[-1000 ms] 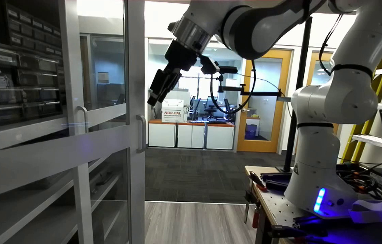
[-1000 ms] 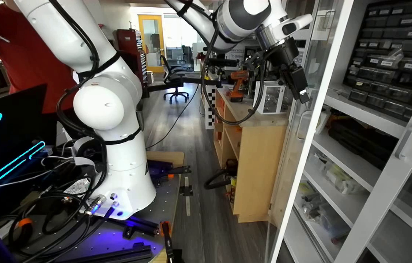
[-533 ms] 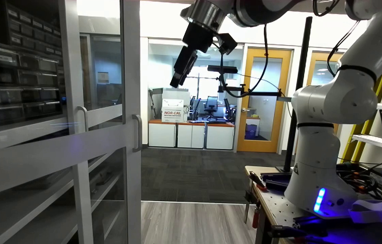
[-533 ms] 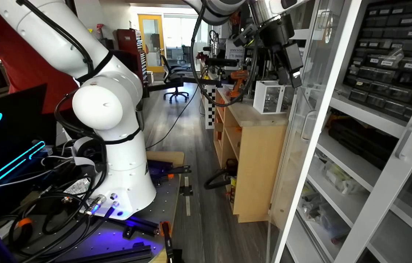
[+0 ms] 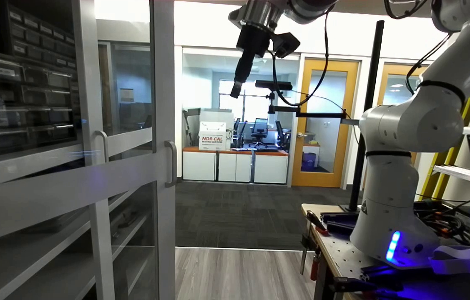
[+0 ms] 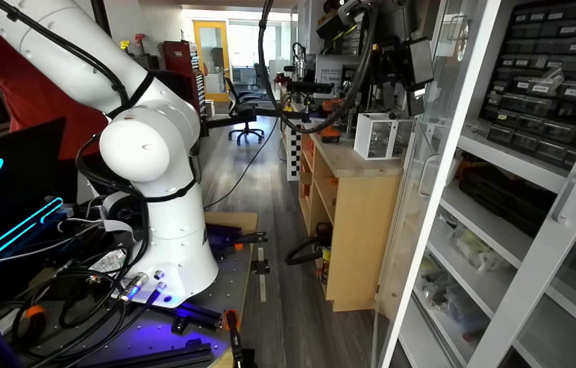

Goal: Open the left door

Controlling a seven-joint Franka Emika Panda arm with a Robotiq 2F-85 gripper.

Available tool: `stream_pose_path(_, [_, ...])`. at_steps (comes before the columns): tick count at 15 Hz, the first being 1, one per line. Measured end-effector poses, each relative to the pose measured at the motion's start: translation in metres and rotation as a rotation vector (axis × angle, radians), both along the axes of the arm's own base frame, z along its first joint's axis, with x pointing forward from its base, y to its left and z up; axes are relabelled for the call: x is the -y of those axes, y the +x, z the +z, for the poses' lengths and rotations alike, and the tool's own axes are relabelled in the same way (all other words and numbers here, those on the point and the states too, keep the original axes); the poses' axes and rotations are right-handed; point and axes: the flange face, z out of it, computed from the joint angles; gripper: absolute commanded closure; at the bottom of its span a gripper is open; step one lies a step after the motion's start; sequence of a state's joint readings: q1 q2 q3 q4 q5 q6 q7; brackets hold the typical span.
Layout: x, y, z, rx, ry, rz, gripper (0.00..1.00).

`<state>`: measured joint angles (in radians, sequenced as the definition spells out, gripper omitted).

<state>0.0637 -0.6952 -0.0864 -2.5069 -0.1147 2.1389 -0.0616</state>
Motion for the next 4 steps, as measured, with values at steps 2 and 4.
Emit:
stream_pose_path(2, [0.0142,0.0025,0.0005,-0.025,-0.001,0.028,0.0])
stream_pose_path(4, [0.0166,0.0046,-0.0011,-0.031,-0.003,0.027,0.0])
